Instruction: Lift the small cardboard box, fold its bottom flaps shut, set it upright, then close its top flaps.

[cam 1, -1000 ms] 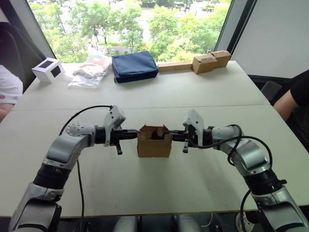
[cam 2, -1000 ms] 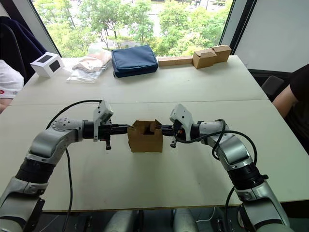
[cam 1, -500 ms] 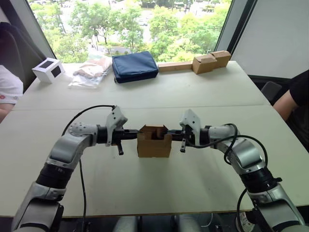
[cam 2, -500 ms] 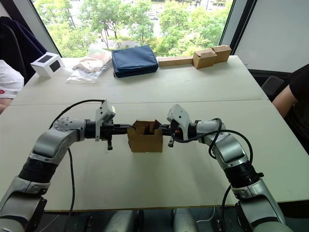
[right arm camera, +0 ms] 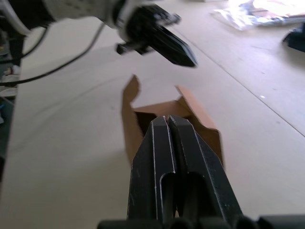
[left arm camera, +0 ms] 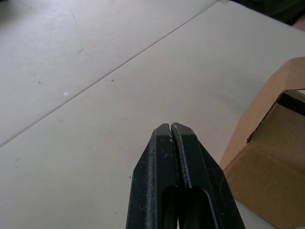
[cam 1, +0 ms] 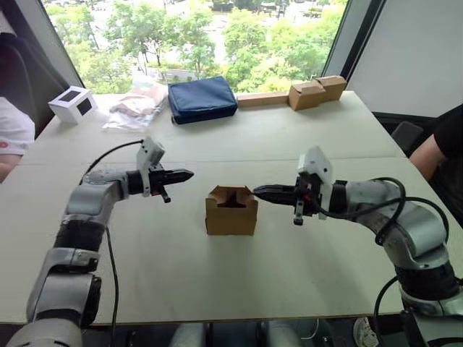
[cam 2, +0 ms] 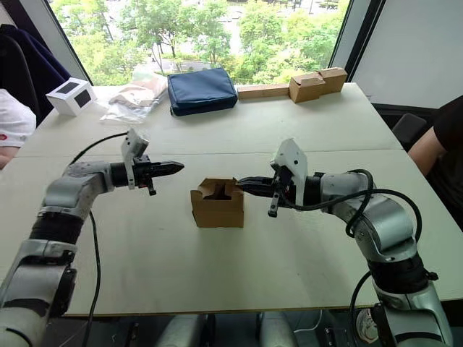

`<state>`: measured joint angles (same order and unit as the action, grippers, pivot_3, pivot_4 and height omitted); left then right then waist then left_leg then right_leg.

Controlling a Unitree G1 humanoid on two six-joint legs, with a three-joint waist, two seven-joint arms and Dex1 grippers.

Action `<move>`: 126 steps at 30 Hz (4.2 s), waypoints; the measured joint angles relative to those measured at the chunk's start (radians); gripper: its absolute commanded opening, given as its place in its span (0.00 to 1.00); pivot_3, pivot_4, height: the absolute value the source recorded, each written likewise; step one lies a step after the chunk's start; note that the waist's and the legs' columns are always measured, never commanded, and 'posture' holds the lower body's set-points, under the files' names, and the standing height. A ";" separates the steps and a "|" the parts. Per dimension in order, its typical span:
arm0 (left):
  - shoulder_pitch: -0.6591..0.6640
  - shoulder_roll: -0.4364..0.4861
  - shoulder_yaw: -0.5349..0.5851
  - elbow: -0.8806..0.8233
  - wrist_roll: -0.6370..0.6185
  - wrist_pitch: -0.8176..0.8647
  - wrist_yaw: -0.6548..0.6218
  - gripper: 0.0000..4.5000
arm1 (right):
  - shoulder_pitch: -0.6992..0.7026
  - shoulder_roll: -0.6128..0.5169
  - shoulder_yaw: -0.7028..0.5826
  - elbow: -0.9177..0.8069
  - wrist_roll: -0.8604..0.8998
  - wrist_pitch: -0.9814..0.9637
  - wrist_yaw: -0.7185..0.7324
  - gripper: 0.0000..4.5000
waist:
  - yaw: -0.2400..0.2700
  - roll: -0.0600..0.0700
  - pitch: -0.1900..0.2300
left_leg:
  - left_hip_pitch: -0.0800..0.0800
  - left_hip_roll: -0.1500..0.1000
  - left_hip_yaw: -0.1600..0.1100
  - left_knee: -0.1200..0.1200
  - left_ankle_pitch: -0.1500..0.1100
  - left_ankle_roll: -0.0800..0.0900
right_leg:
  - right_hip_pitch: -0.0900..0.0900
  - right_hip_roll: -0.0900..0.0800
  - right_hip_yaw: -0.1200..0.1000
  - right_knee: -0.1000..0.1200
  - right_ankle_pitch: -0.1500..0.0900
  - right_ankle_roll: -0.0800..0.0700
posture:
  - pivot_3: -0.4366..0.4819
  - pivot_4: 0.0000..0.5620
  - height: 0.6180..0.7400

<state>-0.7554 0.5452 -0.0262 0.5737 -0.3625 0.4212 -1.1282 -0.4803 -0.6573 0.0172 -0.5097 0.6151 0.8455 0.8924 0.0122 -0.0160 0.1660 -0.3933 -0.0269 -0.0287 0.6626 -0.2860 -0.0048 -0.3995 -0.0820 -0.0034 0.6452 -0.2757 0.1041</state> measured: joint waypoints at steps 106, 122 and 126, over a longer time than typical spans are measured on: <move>0.370 0.088 -0.038 -0.731 -0.127 0.228 -0.021 0.00 | -0.250 0.193 0.264 0.316 -0.312 -0.161 -0.112 0.00 | -0.025 -0.001 0.001 | -0.004 -0.001 -0.001 -0.001 0.001 -0.003 | -0.006 -0.005 0.001 0.002 0.000 0.000 | 0.48 0.27 0.98; 0.324 0.073 0.022 -0.702 -0.196 0.260 0.033 0.00 | -0.124 0.158 0.361 0.254 -0.396 -0.182 -0.072 0.00 | -0.023 -0.002 0.001 | -0.004 -0.001 -0.001 -0.001 0.002 -0.003 | -0.006 -0.004 0.001 0.002 0.000 0.000 | 0.48 0.27 0.98; 0.284 0.059 0.024 -0.671 -0.196 0.249 0.045 0.00 | -0.124 0.159 0.360 0.254 -0.401 -0.182 -0.072 0.00 | -0.024 -0.001 0.001 | -0.004 -0.001 -0.001 -0.001 0.002 -0.003 | -0.006 -0.002 0.000 0.002 0.000 0.000 | 0.48 0.27 0.98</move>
<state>-0.4714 0.6041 -0.0025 -0.0968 -0.5590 0.6703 -1.0827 -0.6041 -0.4984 0.3771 -0.2557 0.2142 0.6634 0.8203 -0.0115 -0.0175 0.1670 -0.3976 -0.0279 -0.0296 0.6619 -0.2845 -0.0075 -0.4051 -0.0836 -0.0033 0.6473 -0.2756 0.1039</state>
